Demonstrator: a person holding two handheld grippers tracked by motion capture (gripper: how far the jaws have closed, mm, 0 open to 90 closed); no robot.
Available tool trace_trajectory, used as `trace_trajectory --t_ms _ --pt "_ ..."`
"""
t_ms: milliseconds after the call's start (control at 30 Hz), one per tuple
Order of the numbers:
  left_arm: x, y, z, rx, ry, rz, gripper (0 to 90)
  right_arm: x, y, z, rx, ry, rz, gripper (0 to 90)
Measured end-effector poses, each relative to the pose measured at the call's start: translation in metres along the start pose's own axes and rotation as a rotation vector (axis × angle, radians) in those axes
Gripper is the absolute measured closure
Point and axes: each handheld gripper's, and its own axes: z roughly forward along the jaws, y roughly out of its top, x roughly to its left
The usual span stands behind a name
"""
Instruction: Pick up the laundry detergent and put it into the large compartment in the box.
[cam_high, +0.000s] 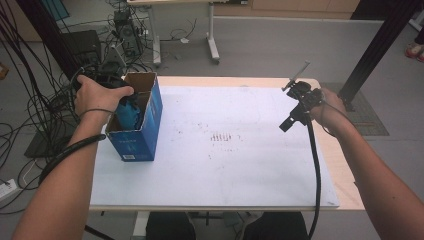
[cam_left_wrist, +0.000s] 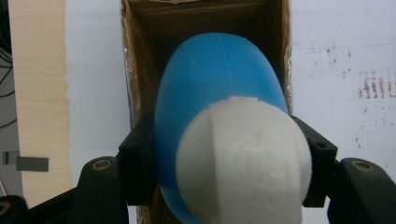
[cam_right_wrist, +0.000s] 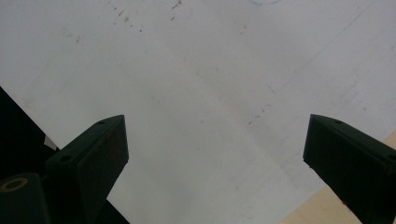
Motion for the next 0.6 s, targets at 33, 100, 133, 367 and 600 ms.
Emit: trace_trajectory --t_ms 33,100,133,367,600 --pt "0.0 0.0 0.001 0.001 0.0 0.0 37.9 0.0 0.0 0.0 0.0 0.002 0.002 6.1" --pt "-0.001 0.0 0.003 0.003 0.004 0.003 37.8 0.0 0.0 0.001 -0.002 0.005 0.004 6.1" --pt "-0.001 0.0 0.004 0.003 0.004 0.003 37.8 -0.001 0.0 0.001 -0.001 0.005 0.005 6.1" --pt "-0.002 -0.003 0.016 0.008 0.011 0.001 37.9 -0.001 0.0 0.002 -0.001 0.007 0.007 6.1" --pt "-0.003 -0.004 0.027 0.024 0.013 0.001 37.9 -0.001 0.0 0.003 0.0 0.006 0.003 6.1"
